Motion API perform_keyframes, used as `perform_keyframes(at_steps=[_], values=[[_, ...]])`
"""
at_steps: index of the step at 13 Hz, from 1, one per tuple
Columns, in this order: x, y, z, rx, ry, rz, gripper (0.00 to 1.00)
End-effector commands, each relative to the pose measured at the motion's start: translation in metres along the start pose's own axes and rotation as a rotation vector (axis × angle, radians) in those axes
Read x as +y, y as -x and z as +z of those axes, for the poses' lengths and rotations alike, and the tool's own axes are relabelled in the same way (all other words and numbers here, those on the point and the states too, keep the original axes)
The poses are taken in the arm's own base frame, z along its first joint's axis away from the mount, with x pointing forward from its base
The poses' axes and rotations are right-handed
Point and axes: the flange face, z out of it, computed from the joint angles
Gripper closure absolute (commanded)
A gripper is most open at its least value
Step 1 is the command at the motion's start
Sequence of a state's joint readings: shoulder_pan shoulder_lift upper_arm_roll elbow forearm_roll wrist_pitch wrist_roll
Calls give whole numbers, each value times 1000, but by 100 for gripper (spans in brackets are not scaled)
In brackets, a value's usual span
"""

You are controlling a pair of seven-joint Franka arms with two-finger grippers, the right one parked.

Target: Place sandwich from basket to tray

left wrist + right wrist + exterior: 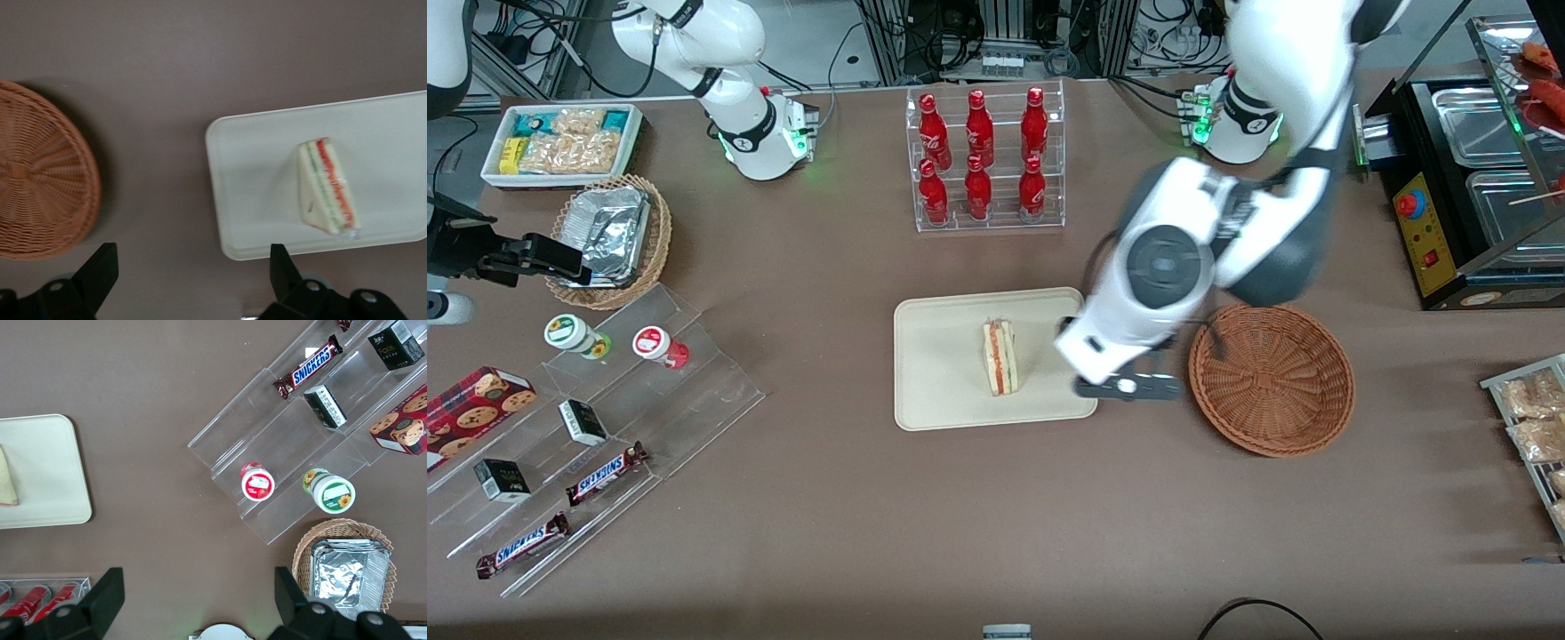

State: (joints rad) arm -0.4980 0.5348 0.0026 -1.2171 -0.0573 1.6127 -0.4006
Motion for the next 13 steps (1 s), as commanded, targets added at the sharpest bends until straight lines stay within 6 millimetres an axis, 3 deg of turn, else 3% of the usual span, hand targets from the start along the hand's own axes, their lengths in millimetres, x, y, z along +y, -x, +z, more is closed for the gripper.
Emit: perform_keyframes(at_steps=[1, 4, 7, 9, 13], values=[[-82, 11, -23, -9, 4, 72, 0], [-167, 19, -41, -21, 12, 106, 0], [-244, 43, -45, -41, 23, 75, 0], [-272, 65, -54, -39, -6, 35, 0], [-287, 95, -78, -60, -7, 8, 0]])
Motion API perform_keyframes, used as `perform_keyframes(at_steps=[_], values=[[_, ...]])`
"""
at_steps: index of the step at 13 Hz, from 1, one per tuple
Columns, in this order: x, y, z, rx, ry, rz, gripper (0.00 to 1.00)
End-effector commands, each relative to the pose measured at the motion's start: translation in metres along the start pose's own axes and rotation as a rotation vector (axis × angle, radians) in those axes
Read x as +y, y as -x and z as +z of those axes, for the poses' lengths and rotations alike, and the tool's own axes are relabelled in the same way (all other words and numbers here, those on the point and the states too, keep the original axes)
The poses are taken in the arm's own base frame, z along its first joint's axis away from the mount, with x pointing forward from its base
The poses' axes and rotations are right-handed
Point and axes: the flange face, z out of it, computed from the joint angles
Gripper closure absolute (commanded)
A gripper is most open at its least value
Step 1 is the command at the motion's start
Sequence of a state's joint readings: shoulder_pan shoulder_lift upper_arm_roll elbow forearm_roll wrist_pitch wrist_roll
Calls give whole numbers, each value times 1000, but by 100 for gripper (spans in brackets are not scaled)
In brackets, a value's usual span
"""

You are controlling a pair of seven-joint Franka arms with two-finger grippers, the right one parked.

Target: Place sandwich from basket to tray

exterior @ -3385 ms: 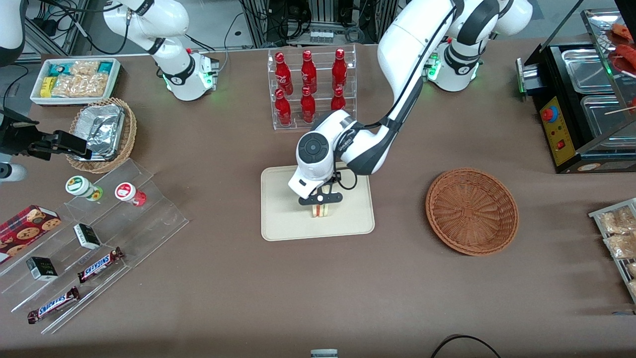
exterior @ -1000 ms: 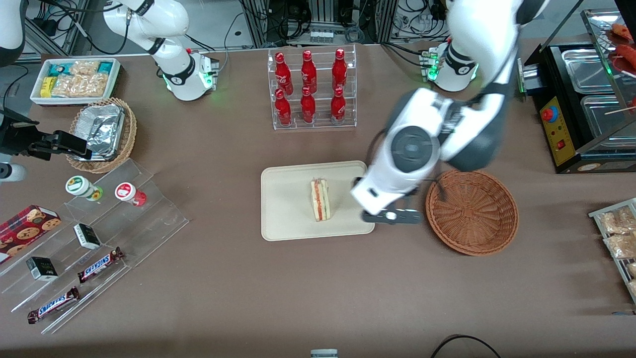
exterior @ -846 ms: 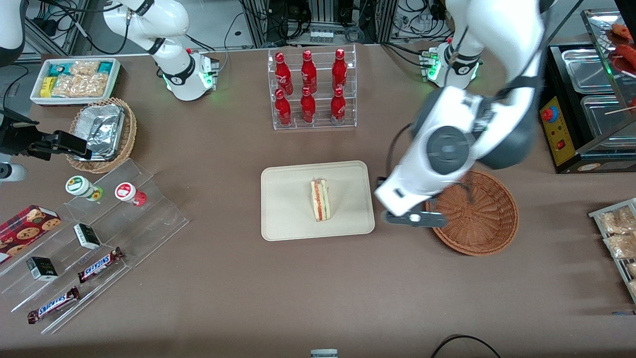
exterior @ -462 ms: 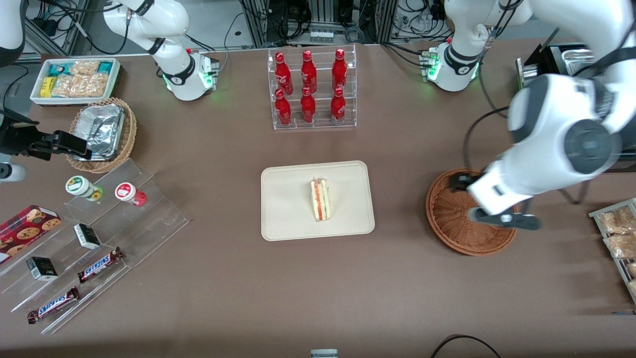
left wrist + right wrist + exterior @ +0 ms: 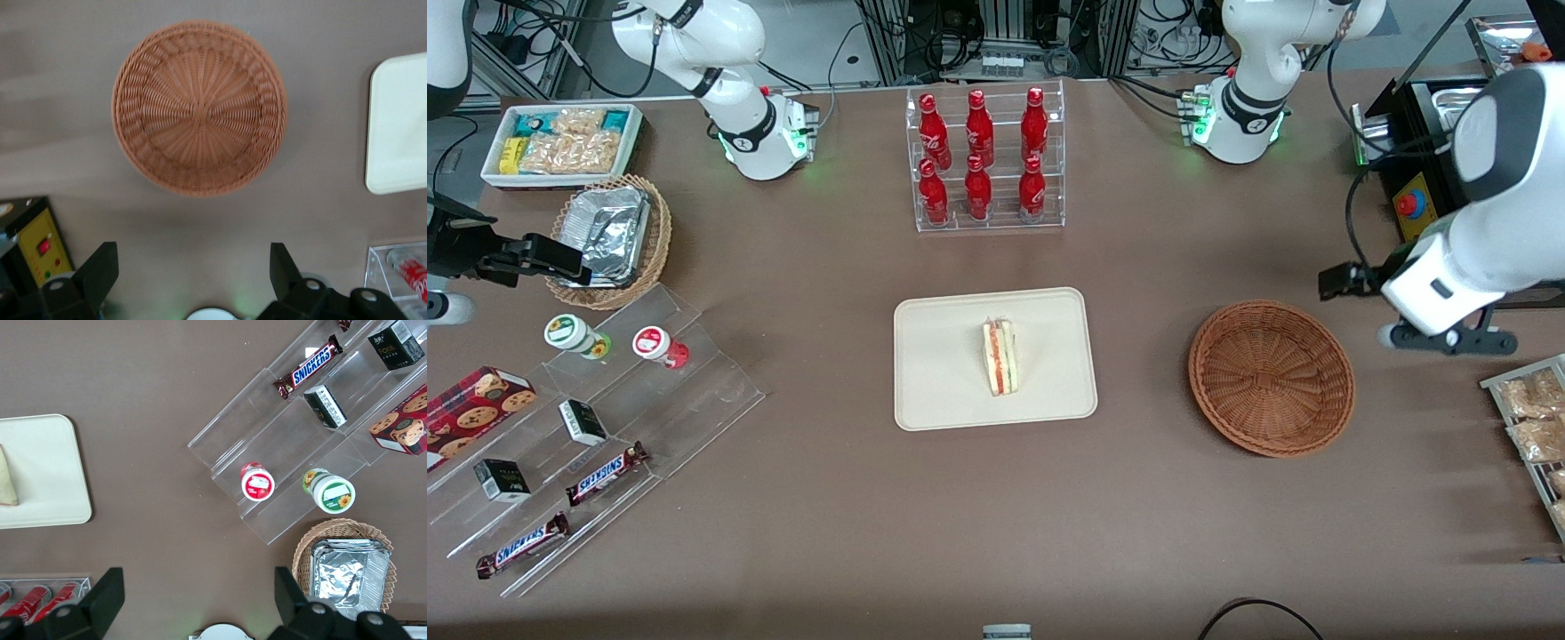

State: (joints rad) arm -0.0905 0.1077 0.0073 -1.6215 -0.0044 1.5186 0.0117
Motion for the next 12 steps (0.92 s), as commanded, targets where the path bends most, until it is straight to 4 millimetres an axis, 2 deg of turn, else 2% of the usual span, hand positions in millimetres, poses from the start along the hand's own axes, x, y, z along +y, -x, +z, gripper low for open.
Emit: perform_keyframes(at_steps=[1, 6, 8, 9, 11, 12], values=[[-15, 27, -17, 8, -11, -22, 0], [-39, 58, -45, 28, -3, -69, 0], [-41, 75, -53, -12, 0, -76, 0], [-34, 83, -63, -9, -5, -65, 0], [-32, 85, -82, 1, -6, -63, 0], [-32, 84, -81, 1, -6, -63, 0]])
